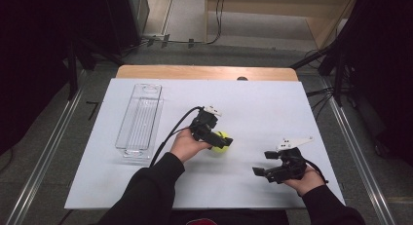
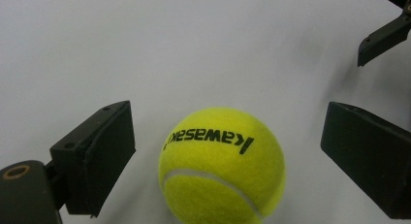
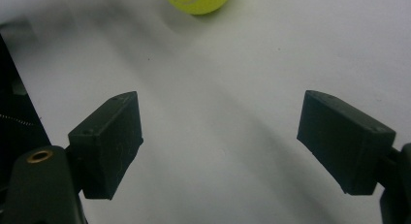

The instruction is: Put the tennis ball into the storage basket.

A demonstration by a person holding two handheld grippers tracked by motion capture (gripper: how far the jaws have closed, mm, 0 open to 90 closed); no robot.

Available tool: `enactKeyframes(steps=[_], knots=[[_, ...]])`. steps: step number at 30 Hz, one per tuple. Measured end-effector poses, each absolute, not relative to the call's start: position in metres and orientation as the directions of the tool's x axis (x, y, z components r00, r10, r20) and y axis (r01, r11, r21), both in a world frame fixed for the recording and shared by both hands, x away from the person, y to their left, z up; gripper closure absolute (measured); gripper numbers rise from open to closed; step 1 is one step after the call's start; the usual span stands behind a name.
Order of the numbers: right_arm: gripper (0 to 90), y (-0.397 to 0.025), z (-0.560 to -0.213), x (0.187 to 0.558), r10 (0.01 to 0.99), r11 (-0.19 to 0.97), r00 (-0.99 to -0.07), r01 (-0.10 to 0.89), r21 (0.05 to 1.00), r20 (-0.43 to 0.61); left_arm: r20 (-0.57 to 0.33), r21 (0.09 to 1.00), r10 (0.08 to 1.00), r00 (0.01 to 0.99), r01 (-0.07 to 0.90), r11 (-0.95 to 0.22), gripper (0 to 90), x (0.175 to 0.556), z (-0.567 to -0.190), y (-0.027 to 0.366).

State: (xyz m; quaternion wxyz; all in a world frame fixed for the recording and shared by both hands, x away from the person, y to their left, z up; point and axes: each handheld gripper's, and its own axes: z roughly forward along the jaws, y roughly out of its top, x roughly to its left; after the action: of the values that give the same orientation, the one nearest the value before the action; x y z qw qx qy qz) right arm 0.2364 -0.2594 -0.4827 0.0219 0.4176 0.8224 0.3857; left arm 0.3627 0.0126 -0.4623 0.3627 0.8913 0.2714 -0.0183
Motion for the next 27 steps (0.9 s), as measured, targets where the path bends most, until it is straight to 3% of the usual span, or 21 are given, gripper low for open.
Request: enactKeyframes(steps=[27], knots=[[14.1, -0.26, -0.483, 0.236, 0.705, 0.355, -0.649, 0.672, 0.65, 0.286, -0.209, 0.545, 0.468, 0.858, 0.5, -0.673, 5.8, 0.359, -0.496, 0.008]])
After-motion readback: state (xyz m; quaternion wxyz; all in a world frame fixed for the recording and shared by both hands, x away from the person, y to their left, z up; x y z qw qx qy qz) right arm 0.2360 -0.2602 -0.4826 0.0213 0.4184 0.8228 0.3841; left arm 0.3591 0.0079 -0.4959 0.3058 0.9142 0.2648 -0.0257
